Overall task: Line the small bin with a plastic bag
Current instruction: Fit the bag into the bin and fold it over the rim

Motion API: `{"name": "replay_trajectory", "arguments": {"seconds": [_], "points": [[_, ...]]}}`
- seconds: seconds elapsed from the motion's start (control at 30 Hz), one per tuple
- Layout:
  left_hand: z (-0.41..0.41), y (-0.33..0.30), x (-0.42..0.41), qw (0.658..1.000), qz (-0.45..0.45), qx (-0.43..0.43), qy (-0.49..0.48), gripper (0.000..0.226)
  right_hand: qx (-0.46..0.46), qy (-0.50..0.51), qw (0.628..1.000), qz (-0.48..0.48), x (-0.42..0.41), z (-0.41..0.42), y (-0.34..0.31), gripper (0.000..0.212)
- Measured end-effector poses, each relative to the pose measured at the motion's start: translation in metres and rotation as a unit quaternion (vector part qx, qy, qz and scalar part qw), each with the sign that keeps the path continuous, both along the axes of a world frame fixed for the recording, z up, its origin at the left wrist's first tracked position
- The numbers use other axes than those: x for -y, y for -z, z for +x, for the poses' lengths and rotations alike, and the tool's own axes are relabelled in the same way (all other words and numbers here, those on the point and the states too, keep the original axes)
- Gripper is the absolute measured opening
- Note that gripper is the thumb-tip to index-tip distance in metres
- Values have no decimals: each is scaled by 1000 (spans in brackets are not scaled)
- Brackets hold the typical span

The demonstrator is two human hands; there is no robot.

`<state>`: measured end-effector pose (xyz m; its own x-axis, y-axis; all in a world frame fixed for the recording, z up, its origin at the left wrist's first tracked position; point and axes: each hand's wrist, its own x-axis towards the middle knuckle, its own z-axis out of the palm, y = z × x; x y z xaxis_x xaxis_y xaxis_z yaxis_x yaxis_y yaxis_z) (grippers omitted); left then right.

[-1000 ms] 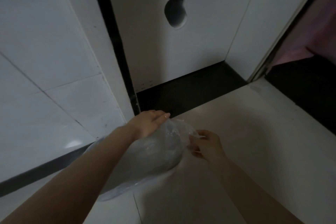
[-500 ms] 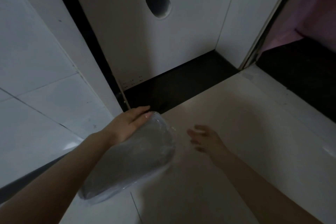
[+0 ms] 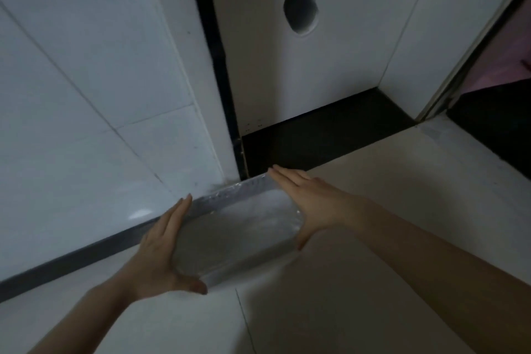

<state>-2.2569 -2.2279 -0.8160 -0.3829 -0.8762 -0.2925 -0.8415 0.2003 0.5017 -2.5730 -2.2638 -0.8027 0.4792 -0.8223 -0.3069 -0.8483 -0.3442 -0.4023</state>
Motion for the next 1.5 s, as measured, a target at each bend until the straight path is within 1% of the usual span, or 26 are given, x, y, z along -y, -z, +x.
{"name": "replay_trajectory", "arguments": {"seconds": [0.1, 0.2, 0.3, 0.4, 0.5, 0.6, 0.63, 0.7, 0.77, 0.87, 0.97, 1.07, 1.2, 1.4, 1.47, 1.5], "points": [[2, 7, 1, 1000, -9, -28, 4, 145, 16, 20, 999, 23, -1, -4, 5, 146], [4, 13, 2, 1000, -15, -23, 9, 145, 50, 43, 997, 47, -3, -6, 11, 145], [4, 17, 2, 1000, 6, -31, -4, 145, 94, 65, 991, 66, -6, -7, 18, 144], [1, 18, 0, 999, 19, -48, -11, 143, 113, 94, 986, 78, -8, -7, 19, 146], [2, 19, -3, 997, 27, -69, -30, 143, 136, 131, 976, 110, -13, -10, 20, 150], [11, 20, -7, 999, 12, -33, -24, 147, 114, 124, 977, 128, -15, -17, 12, 156], [15, 20, -8, 999, 6, -26, -19, 147, 103, 121, 980, 124, -13, -19, 7, 158], [21, 16, -9, 998, 1, -50, -23, 147, 91, 115, 984, 104, -7, -21, -3, 158], [19, 12, -10, 996, -2, -78, -33, 147, 87, 90, 989, 79, -2, -13, -10, 153], [6, 13, -9, 995, -4, -90, -36, 146, 77, 37, 994, 62, 1, 5, -7, 143], [2, 19, -7, 995, -3, -91, -36, 142, 29, 2, 998, 54, 2, 8, 2, 147], [3, 25, -8, 992, -1, -118, -46, 141, 44, 16, 998, 47, -3, 3, 6, 154], [0, 31, -7, 990, -6, -136, -47, 141, 76, 52, 995, 27, -8, 0, 15, 156], [-4, 35, -7, 990, -20, -129, -45, 138, 157, 135, 977, 56, -12, -8, 30, 145], [-6, 36, -7, 993, -27, -109, -47, 137, 166, 147, 974, 52, -13, -10, 36, 144], [-7, 35, -7, 995, -32, -83, -44, 137, 167, 149, 973, 49, -14, -10, 38, 144]]}}
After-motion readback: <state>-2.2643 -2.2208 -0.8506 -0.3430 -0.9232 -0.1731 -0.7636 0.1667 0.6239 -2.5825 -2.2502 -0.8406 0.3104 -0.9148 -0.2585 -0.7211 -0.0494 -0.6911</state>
